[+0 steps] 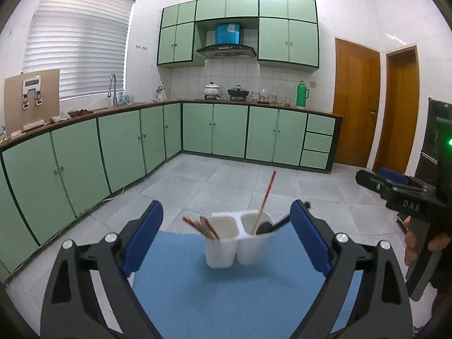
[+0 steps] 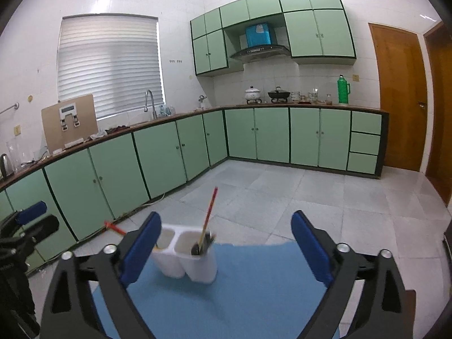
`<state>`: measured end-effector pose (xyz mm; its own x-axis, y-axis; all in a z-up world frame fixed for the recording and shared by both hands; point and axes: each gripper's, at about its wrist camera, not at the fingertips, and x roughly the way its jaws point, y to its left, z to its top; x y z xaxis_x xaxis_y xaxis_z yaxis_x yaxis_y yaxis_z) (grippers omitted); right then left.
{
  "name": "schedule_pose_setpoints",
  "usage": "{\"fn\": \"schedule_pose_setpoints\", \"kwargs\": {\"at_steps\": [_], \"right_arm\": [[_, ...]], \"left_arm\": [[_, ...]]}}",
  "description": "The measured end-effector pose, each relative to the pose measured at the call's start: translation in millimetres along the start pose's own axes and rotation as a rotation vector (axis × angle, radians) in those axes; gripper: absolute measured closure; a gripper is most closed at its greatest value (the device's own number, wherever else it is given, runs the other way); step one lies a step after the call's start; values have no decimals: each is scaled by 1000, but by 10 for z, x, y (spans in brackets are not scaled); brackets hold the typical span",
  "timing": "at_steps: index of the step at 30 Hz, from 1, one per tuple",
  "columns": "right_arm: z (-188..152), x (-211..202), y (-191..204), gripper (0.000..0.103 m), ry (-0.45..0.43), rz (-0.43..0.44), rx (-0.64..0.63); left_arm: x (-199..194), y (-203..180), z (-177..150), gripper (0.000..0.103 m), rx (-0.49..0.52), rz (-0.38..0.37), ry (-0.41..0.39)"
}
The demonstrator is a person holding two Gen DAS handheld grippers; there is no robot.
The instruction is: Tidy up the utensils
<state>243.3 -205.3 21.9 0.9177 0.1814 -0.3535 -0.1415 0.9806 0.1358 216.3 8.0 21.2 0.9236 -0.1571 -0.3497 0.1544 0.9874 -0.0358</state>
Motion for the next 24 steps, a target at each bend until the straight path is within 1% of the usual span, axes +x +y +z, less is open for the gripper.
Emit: {"fn": "schedule_pose_setpoints", "kwargs": {"at_steps": [1,7,9,13,17,24], "right_arm": [[-67,-71,10,6,5,-4,0],[-336,-331,131,6,61,33,-5],[-401,-427,180,6,66,47,-9],[-511,-672,283,6,70,82,-34],[-544,-901,368,6,60,117,-32],[-544,-1263,402,6,42,134,-22]], "left_arm": [[-49,-9,-36,13,-2,-3,4],[-348,-152,-237,11,-8,-10,33],[-440,-179,-298,9,-3,-5,38],[-626,-241,-366,9,-1,-10,45],[-837,-301,-404,9,4,-8,34],[-1132,-404,-397,9,22,-14,5]]}}
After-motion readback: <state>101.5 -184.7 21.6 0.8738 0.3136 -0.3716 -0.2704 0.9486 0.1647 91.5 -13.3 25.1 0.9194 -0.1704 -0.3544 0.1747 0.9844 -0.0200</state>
